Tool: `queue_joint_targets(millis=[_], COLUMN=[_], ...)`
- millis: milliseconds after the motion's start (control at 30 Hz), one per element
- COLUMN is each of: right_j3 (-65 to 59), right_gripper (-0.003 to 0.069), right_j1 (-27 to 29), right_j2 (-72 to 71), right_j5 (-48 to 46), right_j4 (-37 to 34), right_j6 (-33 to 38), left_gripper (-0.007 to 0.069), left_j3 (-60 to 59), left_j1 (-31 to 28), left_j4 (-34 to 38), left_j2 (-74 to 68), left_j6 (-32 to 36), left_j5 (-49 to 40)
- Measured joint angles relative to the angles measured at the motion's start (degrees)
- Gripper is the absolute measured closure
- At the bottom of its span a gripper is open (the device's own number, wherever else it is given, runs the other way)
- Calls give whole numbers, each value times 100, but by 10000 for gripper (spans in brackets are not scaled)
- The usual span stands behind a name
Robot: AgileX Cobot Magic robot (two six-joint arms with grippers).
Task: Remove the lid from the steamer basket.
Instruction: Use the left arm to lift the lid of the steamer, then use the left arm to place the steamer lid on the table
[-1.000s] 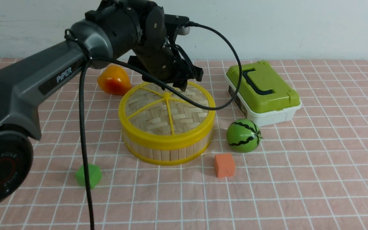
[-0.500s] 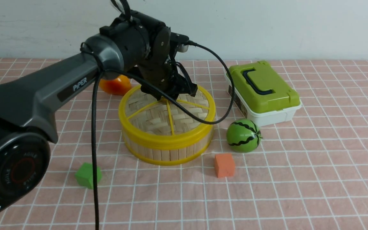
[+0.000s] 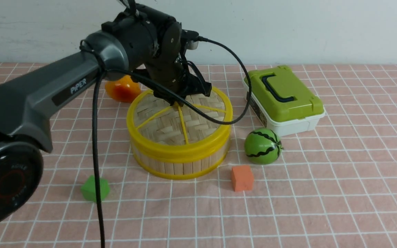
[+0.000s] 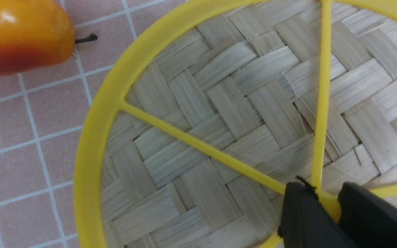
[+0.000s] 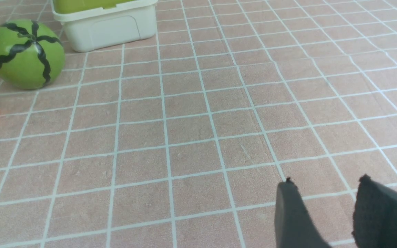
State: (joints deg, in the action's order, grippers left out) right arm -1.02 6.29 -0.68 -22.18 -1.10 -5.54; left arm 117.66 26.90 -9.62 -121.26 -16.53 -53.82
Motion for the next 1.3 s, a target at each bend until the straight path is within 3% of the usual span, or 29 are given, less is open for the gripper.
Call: queue_joint_targets(millis=[233, 500, 600, 767, 1133, 1233, 1300], right_j3=[0, 0, 0, 0, 0, 0, 0], right_gripper=[417, 417, 417, 417, 417, 417, 417], right_j1=[0, 0, 0, 0, 0, 0, 0], right_j2=[0, 0, 0, 0, 0, 0, 0], right_j5=[0, 0, 0, 0, 0, 0, 0], right_j4=[0, 0, 0, 0, 0, 0, 0], right_j6=[0, 0, 0, 0, 0, 0, 0], left_gripper=[522, 522, 522, 522, 519, 483, 407], left_j3=[49, -674, -1708, -2442, -2487, -2487, -2482], left_j1=[-164, -1534, -2061, -2187, -2175, -2175, -2175], left_j4=[-882, -1132, -975, -887, -949, -954, -970], left_j2=[1386, 1839, 1661, 1169, 392, 357, 357], left_j6=[-30, -348, -733, -958, -967, -967, -967], left_j5=[-284, -1000, -247, 792, 1532, 1617, 1622])
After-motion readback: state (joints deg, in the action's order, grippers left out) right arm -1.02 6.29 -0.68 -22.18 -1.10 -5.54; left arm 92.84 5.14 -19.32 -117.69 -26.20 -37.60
